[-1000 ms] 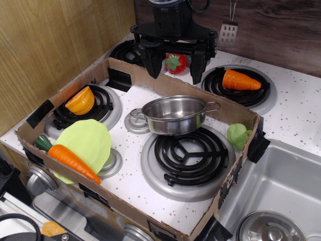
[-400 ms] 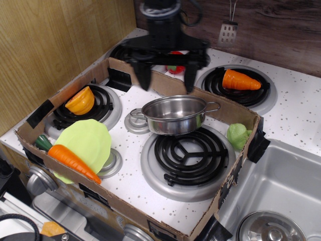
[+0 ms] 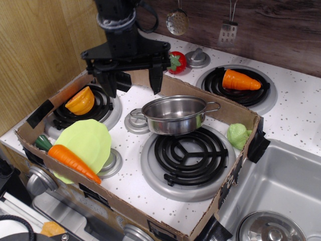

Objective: Take carrot off plate

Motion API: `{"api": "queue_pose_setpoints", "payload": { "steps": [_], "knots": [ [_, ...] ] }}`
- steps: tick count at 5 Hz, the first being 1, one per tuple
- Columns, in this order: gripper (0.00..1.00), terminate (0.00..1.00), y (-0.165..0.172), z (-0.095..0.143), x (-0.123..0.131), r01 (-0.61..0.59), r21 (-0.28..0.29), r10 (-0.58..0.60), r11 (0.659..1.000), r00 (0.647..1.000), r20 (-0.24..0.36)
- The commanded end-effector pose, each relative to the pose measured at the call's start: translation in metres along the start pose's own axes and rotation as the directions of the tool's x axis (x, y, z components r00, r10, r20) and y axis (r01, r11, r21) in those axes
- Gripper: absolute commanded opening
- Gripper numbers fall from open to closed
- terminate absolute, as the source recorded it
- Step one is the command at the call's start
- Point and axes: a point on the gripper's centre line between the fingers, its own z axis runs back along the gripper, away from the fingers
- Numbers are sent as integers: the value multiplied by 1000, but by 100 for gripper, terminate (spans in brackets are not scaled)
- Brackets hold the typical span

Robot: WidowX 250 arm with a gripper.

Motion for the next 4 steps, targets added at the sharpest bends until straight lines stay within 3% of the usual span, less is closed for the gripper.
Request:
{"api": "queue_pose_setpoints", "payload": {
  "steps": [1, 2, 3, 4],
  "knots": [
    [100, 0, 47, -9, -7, -286, -11, 286, 958, 958, 18],
    [100, 0, 66, -19, -12, -405, 8, 404, 914, 914, 39],
    [100, 0, 80, -29, -16, -531, 86, 527, 843, 847, 66],
    [100, 0, 93, -35, -21, -611, 118, 600, 783, 792, 116]
  ]
}}
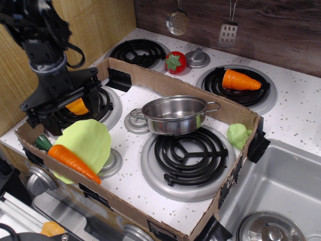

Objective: Take carrot off plate

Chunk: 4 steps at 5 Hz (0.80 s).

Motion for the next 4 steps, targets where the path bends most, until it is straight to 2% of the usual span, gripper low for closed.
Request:
{"api": "queue_pose_setpoints", "payload": {
  "steps": [1, 2, 3, 4],
  "knots": [
    [100, 0, 18, -1, 4, -149, 66, 143, 987, 986, 81],
    [100, 0, 27, -4, 13, -188, 70, 180, 980, 979, 99],
    [100, 0, 29, -10, 27, -173, 57, 168, 983, 982, 92],
    [100, 0, 25, -12, 39, -166, 31, 162, 986, 980, 120]
  ]
}}
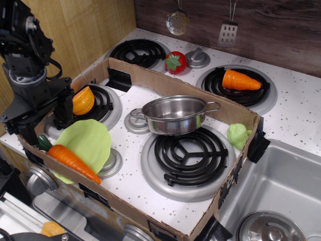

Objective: Take carrot off plate

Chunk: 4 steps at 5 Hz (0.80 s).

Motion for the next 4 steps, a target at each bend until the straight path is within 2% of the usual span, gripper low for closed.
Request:
{"api": "queue_pose_setpoints", "payload": {
  "steps": [1, 2, 3, 4],
  "knots": [
    [100, 0, -10, 7, 19, 7, -38, -5, 999, 998, 64],
    [100, 0, -8, -4, 16, -14, -46, 16, 999, 999, 52],
    [100, 0, -4, -8, 8, -29, -28, 29, 999, 999, 28],
    [100, 0, 2, -9, 0, -42, -37, 43, 998, 999, 23]
  ]
}}
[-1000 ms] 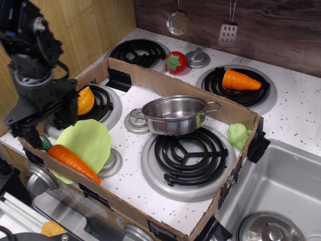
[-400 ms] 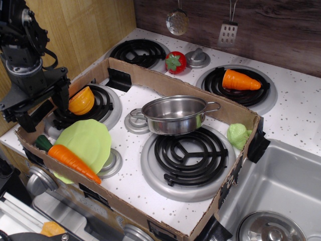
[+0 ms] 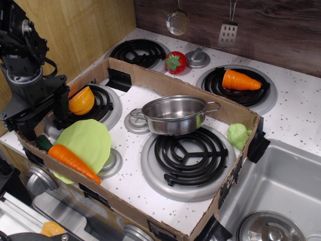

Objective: Take carrot off plate

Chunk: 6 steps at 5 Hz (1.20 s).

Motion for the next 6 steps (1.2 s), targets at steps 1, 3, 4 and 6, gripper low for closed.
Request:
{"api": "queue_pose_setpoints", "payload": {
  "steps": [1, 3, 4, 6],
  "knots": [
    [100, 0, 11, -4, -16, -21, -30, 20, 999, 1000, -5],
    [100, 0, 8, -17, -20, -37, -82, 37, 996, 999, 0],
    [100, 0, 10, -14, -19, -53, -95, 53, 994, 999, -4],
    [0, 0, 9, -4, -16, -29, -93, 30, 995, 1000, 7]
  ]
}}
